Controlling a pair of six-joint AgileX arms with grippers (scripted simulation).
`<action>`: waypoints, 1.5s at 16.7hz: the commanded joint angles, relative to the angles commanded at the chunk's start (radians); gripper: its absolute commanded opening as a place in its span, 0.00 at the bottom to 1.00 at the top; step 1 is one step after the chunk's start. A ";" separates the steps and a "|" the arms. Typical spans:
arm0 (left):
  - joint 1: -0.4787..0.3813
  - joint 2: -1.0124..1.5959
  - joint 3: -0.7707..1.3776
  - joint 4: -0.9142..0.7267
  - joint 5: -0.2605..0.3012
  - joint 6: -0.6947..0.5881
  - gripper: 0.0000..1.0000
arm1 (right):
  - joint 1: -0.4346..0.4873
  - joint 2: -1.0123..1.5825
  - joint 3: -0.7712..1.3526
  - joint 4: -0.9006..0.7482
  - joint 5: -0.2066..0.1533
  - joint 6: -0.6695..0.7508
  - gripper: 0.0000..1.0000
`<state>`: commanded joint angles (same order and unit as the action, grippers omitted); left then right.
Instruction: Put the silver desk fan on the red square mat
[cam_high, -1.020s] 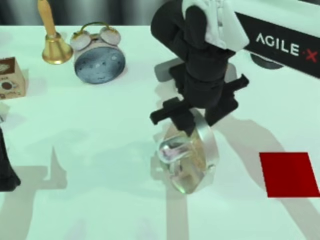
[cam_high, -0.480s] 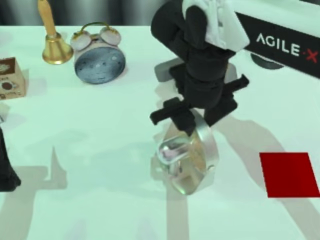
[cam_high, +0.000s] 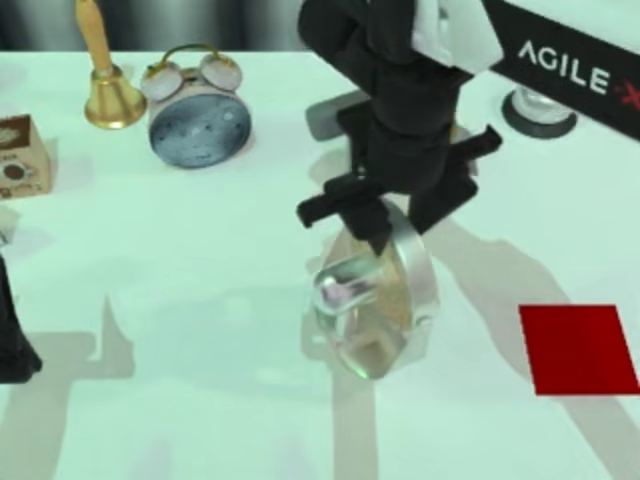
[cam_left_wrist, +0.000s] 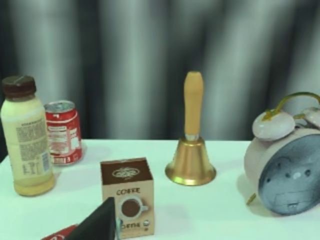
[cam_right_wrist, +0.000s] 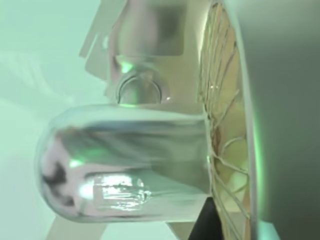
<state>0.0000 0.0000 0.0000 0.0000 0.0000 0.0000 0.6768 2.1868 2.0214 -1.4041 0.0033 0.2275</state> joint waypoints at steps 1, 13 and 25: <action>0.000 0.000 0.000 0.000 0.000 0.000 1.00 | 0.001 0.002 0.041 -0.037 0.000 0.000 0.00; 0.000 0.000 0.000 0.000 0.000 0.000 1.00 | -0.040 -0.041 0.031 -0.098 0.000 0.158 0.00; 0.000 0.000 0.000 0.000 0.000 0.000 1.00 | -0.288 -0.393 -0.385 -0.028 -0.001 1.257 0.00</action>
<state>0.0000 0.0000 0.0000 0.0000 0.0000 0.0000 0.3890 1.7934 1.6365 -1.4326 0.0023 1.4841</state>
